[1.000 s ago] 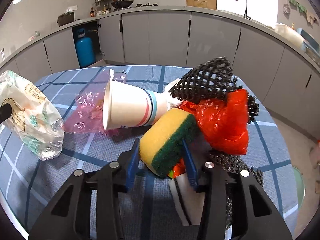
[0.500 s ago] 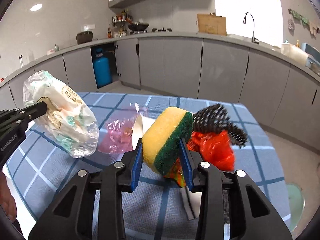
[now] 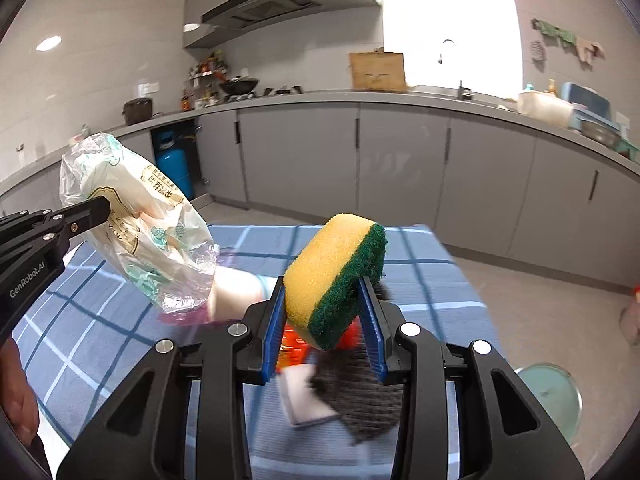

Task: Collect trash
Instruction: 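Move both tools over the green basin and release the sponge and clear bag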

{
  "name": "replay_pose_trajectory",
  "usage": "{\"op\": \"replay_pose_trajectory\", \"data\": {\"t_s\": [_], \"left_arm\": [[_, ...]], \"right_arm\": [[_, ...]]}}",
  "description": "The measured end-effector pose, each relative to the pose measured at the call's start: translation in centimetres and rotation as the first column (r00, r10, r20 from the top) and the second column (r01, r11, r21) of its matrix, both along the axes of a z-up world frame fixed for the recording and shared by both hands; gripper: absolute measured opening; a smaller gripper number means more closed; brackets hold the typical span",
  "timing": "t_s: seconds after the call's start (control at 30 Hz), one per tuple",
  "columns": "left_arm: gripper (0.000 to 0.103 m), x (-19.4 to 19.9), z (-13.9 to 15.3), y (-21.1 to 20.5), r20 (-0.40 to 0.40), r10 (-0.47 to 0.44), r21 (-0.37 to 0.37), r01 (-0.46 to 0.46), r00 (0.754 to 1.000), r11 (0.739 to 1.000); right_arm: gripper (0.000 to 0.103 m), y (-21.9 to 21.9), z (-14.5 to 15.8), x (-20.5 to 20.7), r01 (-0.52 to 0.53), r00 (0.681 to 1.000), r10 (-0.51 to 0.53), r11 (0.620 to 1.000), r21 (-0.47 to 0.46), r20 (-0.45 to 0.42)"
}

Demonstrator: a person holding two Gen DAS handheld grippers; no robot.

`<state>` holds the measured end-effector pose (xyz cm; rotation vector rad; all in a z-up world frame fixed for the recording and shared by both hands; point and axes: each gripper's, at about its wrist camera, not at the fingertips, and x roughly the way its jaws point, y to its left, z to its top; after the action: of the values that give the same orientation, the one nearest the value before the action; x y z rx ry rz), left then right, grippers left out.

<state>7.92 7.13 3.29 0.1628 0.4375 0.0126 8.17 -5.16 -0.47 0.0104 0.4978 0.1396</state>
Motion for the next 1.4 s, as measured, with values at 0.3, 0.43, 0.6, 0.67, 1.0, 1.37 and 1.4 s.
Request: {"op": "replay_pose_trajectory", "data": {"t_s": [0.3,0.43,0.6,0.67,1.0,1.37,1.4], "left_arm": [[0.001,0.5,0.5,-6.7,0.021,-0.141,0.02,0.141,0.99,0.99],[0.001,0.3,1.0,-9.6,0.037,-0.206,0.03,0.205,0.978,0.978],[0.001,0.6,0.7,-13.1,0.041,-0.279,0.04,0.278,0.959,0.96],[0.001,0.8,0.3,-14.6,0.03,-0.31,0.035,0.309,0.95,0.95],[0.001,1.1,-3.0,-21.6,-0.031,-0.44,0.026,0.441,0.898,0.897],[0.001,1.2,-8.1,-27.7,-0.13,-0.539,0.012,0.545,0.832,0.838],[0.001,1.2,-8.5,-28.0,-0.137,-0.546,0.011,0.552,0.827,0.834]], "right_arm": [[0.036,-6.6,-0.2,-1.0,0.125,0.992,-0.125,0.992,0.02,0.001],[0.036,-9.6,-0.4,-1.5,0.185,0.983,-0.185,0.982,0.03,-0.001],[0.036,-13.7,-1.2,-2.1,0.264,0.964,-0.264,0.964,0.037,-0.012],[0.036,-15.4,-1.8,-2.5,0.298,0.954,-0.297,0.954,0.036,-0.022],[0.036,-23.5,-5.4,-4.4,0.435,0.897,-0.431,0.9,0.03,-0.093],[0.037,-28.1,-8.9,-5.0,0.504,0.857,-0.494,0.863,0.041,-0.146],[0.037,-28.7,-9.5,-5.0,0.511,0.852,-0.5,0.858,0.042,-0.153]]}}
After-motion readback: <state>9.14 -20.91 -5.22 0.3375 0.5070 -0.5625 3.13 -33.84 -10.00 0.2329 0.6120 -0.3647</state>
